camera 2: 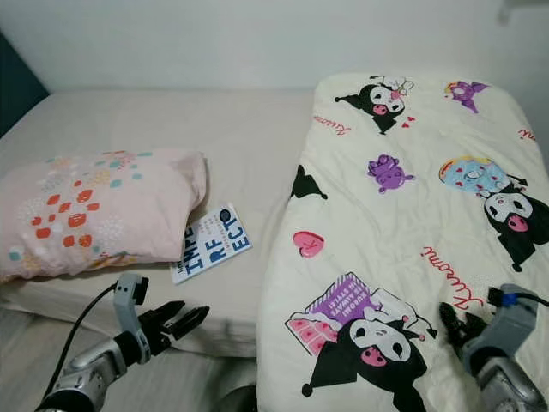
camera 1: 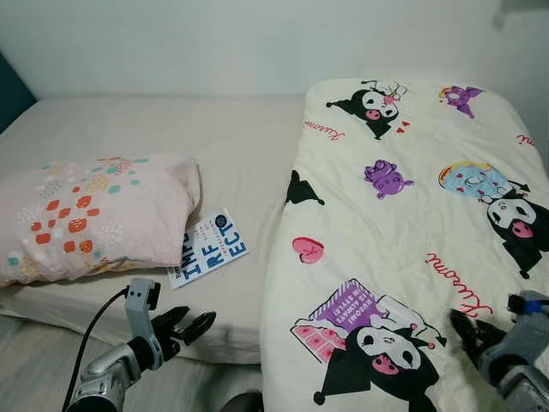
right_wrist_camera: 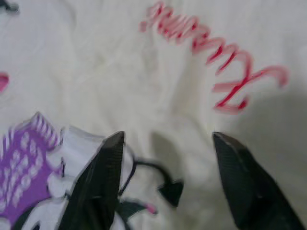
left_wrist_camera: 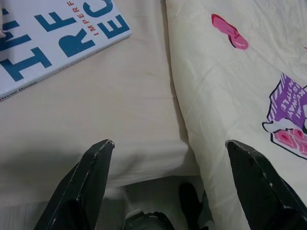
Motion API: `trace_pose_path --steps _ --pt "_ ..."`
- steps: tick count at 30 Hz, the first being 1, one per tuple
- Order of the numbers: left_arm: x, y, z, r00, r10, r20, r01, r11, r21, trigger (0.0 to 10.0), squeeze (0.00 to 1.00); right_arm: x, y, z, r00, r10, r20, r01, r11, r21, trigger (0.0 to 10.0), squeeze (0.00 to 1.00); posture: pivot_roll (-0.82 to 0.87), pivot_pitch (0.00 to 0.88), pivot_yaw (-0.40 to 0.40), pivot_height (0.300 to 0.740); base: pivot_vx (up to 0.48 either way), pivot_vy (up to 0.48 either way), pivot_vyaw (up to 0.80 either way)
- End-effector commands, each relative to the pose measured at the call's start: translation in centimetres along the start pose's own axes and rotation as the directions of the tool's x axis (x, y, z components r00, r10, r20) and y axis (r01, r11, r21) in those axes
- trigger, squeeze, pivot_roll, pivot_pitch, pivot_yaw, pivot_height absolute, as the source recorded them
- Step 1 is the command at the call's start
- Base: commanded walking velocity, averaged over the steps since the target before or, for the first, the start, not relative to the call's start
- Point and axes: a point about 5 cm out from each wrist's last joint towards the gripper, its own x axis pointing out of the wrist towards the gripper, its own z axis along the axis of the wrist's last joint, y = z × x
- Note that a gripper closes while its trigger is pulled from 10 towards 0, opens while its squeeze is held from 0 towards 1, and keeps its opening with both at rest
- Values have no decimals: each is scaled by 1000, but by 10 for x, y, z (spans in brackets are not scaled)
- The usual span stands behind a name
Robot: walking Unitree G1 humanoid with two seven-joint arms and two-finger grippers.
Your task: Clean up the room
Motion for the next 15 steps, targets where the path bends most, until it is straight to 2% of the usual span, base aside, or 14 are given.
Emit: trace_pose_path --steps 1,2,3,5,8,12,15 --pt "-8 3 -8 1000 19 -23 -19 1000 -13 10000 0 -3 -3 -22 993 -26 -112 26 1000 -1 10000 1000 -129 221 153 626 0 0 0" --pt "-8 3 -8 1000 19 -23 -20 1000 -14 10000 0 -4 -6 -28 986 -54 -155 51 998 -24 10000 1000 -129 221 153 626 0 0 0" --pt "-8 3 -8 1000 19 -23 -20 1000 -14 10000 0 -4 -6 -28 986 -54 -155 51 998 -24 10000 1000 -129 221 153 626 0 0 0" --pt "-9 3 -9 999 17 -30 -17 1000 -17 10000 0 -11 -22 -33 958 -162 -235 144 985 -91 10000 1000 -127 225 155 626 0 0 0" --pt "-10 3 -10 999 16 -33 -16 1000 -18 10000 0 -16 -27 -29 949 -197 -248 173 978 -115 10000 1000 -128 227 157 626 0 0 0" --pt "-12 4 -11 999 19 -40 -19 1000 -20 10000 0 -20 -38 -14 928 -304 -214 265 945 -192 10000 1000 -131 227 159 626 0 0 0" --pt "-12 4 -12 999 17 -39 -18 1000 -21 10000 0 -18 -39 -13 924 -319 -209 281 940 -191 10000 1000 -127 230 158 626 0 0 0"
